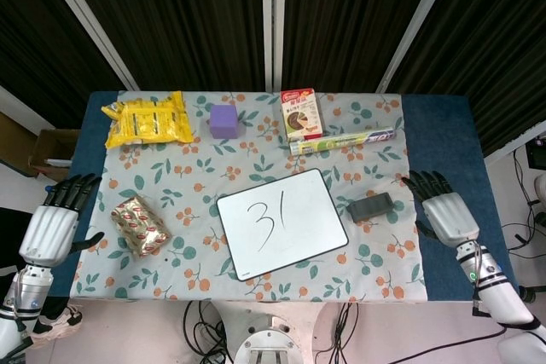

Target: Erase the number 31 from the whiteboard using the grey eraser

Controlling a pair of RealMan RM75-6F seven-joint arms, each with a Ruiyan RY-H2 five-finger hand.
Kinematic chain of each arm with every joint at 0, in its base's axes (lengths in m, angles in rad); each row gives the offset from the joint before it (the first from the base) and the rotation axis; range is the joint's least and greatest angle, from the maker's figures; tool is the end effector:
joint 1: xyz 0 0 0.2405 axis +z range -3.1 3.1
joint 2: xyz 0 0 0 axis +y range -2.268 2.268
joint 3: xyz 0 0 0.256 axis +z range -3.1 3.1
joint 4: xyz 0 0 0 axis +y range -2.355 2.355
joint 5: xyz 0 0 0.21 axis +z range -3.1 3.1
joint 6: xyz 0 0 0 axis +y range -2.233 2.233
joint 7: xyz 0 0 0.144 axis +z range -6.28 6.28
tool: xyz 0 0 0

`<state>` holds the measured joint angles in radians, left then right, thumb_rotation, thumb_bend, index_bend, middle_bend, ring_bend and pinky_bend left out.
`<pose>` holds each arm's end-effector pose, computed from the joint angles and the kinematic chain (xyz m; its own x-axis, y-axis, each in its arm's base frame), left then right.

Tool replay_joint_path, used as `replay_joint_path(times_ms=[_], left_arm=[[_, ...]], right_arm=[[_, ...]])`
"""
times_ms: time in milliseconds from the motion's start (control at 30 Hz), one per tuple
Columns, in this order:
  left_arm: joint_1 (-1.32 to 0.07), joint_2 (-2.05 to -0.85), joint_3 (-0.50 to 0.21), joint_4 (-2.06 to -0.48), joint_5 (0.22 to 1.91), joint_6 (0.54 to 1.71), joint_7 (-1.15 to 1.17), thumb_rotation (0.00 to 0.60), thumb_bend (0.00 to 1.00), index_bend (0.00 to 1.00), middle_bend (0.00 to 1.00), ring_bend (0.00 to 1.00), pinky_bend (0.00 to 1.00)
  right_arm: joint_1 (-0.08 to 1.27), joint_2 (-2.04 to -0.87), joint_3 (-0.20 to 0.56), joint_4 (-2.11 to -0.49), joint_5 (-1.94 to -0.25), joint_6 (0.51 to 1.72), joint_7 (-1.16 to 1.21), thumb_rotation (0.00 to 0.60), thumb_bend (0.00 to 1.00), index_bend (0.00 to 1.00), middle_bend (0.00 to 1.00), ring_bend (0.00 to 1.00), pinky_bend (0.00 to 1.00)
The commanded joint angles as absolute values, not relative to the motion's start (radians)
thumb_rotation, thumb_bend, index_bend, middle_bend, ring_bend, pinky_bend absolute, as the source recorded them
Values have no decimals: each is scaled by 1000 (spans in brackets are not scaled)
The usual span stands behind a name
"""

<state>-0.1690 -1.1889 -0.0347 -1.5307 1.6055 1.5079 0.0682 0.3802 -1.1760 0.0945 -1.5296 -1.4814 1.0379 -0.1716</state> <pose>-0.2908 0.2030 0.1388 0.4701 -0.0540 0.8810 0.8627 -0.1828 -0.4716 -0.2796 -0.2729 0.0989 0.6146 -0.2196 0.7576 -0.7824 -0.2919 0.5501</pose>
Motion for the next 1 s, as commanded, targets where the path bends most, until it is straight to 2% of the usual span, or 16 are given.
replay_joint_path(times_ms=[33, 300, 533, 733, 900, 1000], left_arm=[[-170, -1187, -32, -1533, 1603, 1502, 73, 600, 50, 98, 91, 87, 169], [-174, -1176, -29, -1555, 1603, 1489, 93, 600, 51, 100, 91, 87, 169], [-176, -1180, -28, -1543, 1593, 1478, 82, 600, 50, 100, 90, 87, 169], [-178, -1182, -29, -1537, 1589, 1474, 77, 600, 51, 101, 91, 87, 169], [-182, -1185, -30, -1532, 1584, 1466, 76, 600, 50, 101, 90, 87, 169], [-183, -1187, -30, -1530, 1584, 1464, 77, 599, 51, 100, 91, 87, 169]], right_arm=[[476, -1218, 124, -1524, -1404, 915, -264, 600, 232, 0, 0, 0, 0], [589, -1261, 129, -1535, -1285, 760, -377, 600, 232, 0, 26, 0, 0], [618, -1298, 108, -1523, -1221, 739, -413, 600, 233, 0, 92, 1, 1], [636, -1314, 92, -1501, -1217, 730, -386, 600, 233, 3, 124, 41, 42], [636, -1336, 81, -1472, -1246, 754, -348, 600, 247, 106, 199, 119, 112], [637, -1344, 71, -1456, -1256, 760, -336, 600, 245, 163, 206, 134, 124]])
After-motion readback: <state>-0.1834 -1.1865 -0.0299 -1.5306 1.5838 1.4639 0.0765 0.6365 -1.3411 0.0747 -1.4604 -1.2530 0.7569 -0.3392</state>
